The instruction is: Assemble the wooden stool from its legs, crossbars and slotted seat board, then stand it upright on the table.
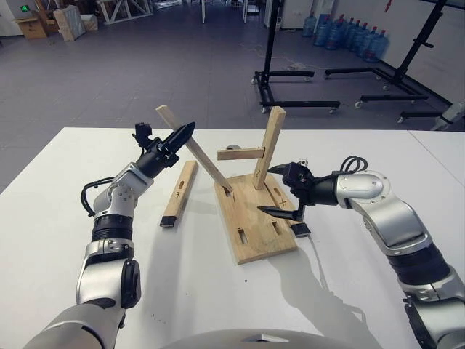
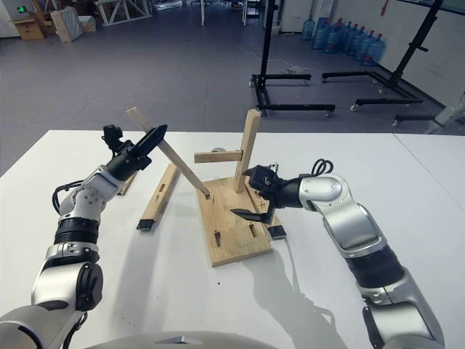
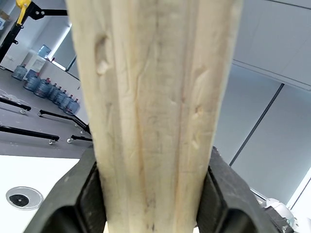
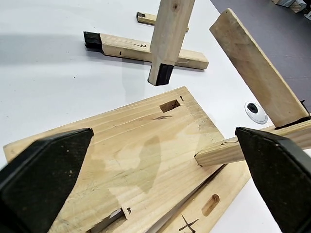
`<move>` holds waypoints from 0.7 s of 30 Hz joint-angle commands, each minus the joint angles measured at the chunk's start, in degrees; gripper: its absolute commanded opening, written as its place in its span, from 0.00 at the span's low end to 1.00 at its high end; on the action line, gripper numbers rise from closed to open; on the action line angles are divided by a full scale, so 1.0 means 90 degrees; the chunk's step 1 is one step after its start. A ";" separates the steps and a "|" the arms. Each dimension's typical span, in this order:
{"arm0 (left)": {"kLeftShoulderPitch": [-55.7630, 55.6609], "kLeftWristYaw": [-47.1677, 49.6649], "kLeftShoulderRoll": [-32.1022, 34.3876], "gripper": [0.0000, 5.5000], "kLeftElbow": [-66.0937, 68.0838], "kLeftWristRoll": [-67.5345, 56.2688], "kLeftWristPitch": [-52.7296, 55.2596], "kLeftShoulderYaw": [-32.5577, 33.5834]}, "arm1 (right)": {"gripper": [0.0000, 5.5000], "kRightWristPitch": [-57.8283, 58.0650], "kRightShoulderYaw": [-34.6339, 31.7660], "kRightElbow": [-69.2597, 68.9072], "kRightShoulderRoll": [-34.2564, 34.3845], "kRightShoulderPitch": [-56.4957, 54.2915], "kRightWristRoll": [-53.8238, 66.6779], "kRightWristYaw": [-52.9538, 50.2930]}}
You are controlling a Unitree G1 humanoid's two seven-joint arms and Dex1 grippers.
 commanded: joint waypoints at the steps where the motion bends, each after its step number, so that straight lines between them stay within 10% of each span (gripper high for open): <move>1: -0.0447 -0.0325 -0.0037 0.37 0.0672 0.0342 -0.0346 -0.0047 | 0.98 0.0088 0.0069 0.0019 0.0047 -0.0058 0.0045 -0.0055; 21: -0.0703 -0.1225 -0.0160 0.37 0.1416 0.1852 -0.1633 -0.0689 | 0.98 0.0187 0.0194 -0.0050 0.0193 -0.0097 0.0061 -0.0140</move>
